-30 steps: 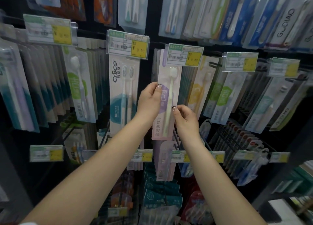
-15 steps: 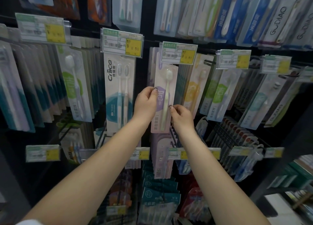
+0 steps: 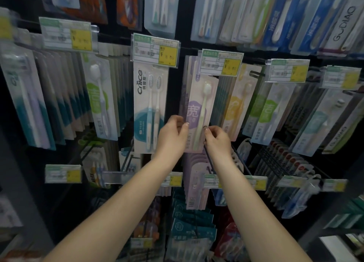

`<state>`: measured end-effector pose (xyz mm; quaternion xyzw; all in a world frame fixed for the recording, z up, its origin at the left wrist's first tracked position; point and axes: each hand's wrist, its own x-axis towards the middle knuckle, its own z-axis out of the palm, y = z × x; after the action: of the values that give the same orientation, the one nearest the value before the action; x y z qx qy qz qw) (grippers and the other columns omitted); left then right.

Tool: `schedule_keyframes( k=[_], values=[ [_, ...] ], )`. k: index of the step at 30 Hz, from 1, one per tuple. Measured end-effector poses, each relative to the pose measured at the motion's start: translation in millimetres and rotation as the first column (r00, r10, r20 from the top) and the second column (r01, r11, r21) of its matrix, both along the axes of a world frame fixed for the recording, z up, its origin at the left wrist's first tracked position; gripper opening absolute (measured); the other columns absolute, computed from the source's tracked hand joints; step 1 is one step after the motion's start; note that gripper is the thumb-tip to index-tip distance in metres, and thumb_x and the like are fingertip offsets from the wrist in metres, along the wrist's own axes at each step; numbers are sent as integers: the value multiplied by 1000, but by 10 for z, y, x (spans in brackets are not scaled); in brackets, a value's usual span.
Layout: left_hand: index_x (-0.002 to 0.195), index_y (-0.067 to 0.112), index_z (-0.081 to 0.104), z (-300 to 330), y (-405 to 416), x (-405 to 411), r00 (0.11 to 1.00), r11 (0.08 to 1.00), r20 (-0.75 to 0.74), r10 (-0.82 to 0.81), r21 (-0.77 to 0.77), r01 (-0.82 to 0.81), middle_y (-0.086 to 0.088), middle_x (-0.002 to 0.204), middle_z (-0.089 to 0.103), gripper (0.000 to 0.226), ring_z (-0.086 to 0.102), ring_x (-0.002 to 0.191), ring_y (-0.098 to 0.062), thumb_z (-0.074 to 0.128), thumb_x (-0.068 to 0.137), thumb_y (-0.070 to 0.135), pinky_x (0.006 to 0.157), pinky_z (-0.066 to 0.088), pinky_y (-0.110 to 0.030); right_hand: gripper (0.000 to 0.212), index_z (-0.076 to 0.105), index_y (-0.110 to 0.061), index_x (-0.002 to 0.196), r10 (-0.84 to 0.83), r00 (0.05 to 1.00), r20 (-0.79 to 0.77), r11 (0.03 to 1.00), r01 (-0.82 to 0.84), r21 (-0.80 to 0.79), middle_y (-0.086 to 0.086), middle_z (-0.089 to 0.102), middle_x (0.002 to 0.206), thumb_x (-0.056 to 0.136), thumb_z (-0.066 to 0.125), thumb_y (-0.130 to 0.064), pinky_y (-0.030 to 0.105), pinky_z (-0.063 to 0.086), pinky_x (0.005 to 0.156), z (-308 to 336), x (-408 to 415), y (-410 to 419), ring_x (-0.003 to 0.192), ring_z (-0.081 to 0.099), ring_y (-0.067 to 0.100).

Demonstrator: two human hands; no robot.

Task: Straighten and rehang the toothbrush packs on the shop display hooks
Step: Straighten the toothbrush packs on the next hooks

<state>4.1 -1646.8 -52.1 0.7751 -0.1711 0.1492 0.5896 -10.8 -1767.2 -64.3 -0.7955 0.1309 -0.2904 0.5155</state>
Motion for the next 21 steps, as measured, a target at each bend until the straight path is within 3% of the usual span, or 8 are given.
schedule_keyframes(
  k=[3, 6, 10, 12, 16, 19, 21],
  values=[
    [133, 12, 41, -99, 65, -73, 999, 996, 44, -2, 93, -2, -2, 130, 51, 40, 49, 113, -10, 47, 95, 25, 89, 37, -20, 23, 56, -9, 111, -70, 996, 56, 997, 72, -32, 4, 59, 107, 93, 52, -22, 22, 36, 77, -62, -38, 39, 98, 54, 15],
    [136, 13, 37, -152, 160, -142, 992, 987, 126, 20, 157, -40, -4, 135, 46, 43, 45, 122, -14, 46, 95, 25, 96, 35, -22, 29, 47, -8, 115, -179, 961, 211, 968, 210, -138, 4, 49, 113, 90, 57, -20, 13, 29, 73, -92, -103, 135, 98, 46, 12],
    [128, 11, 45, -149, 331, -236, 963, 993, 267, 36, 97, -64, -4, 124, 53, 34, 49, 113, -10, 47, 95, 17, 97, 42, -25, 29, 44, -4, 112, -164, 873, 460, 927, 296, -231, 0, 40, 103, 89, 56, -17, 13, 29, 72, -28, -186, 330, 90, 39, 6],
    [123, 8, 50, -151, 422, -264, 941, 995, 338, 36, 70, -64, -1, 116, 56, 30, 51, 106, -6, 49, 94, 12, 93, 43, -17, 27, 46, -2, 108, -77, 842, 534, 919, 268, -290, 0, 40, 100, 88, 54, -18, 14, 33, 75, 19, -175, 448, 89, 39, 4],
    [113, 8, 55, -163, 641, -237, 892, 988, 434, 125, 25, -150, 6, 105, 56, 24, 52, 98, -1, 48, 91, 13, 85, 42, -10, 25, 49, -4, 106, 98, 857, 505, 919, 117, -377, -1, 43, 98, 87, 51, -20, 14, 34, 74, 63, -101, 702, 86, 45, 10],
    [111, 7, 55, -166, 805, -180, 869, 973, 445, 217, -27, -229, 3, 104, 56, 22, 51, 96, 1, 50, 90, 11, 83, 43, -8, 30, 48, -6, 116, 158, 900, 405, 929, 3, -369, 1, 47, 103, 89, 57, -15, 6, 34, 74, 57, -27, 834, 88, 44, 6],
    [112, 5, 54, -163, 906, -149, 857, 959, 438, 271, -47, -279, 2, 106, 54, 22, 48, 96, 3, 52, 90, 7, 82, 40, -4, 38, 45, -7, 124, 190, 922, 337, 939, -70, -336, 2, 48, 111, 89, 57, -17, 9, 37, 77, 53, 22, 905, 92, 47, 8]
  ],
)
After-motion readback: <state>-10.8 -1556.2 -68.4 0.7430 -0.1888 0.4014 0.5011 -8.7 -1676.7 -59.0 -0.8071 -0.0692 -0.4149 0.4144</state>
